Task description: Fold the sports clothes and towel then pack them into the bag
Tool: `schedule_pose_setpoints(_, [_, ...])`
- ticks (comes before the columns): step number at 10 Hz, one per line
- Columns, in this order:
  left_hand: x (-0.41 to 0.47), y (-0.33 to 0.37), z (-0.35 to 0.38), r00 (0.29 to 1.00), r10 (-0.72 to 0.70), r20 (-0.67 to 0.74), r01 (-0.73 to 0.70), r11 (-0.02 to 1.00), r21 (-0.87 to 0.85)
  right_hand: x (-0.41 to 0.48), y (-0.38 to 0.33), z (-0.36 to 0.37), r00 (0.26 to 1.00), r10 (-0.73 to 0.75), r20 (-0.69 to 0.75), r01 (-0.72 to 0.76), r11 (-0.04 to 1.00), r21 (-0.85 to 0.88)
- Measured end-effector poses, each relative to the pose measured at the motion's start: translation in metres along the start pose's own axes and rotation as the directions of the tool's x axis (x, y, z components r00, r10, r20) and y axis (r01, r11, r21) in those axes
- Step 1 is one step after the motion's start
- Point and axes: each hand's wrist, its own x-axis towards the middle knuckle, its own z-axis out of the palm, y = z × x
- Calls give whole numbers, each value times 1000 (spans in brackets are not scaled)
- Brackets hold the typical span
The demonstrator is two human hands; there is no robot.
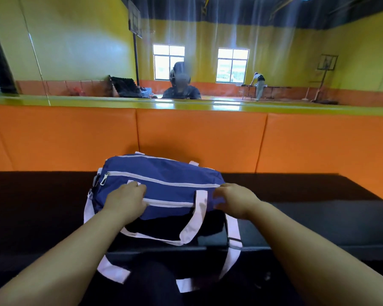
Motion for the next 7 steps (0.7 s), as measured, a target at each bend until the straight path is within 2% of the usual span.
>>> schedule_pose_setpoints(4, [51,59,-26,987,143,70,-150,983,102,4,77,-39,972,213,100,-205,975,-84])
schedule_pose_setpoints(7, [181,105,-8,961,267,72,-272,958,85,76,151,-45,931,330,155,-311,940,-138])
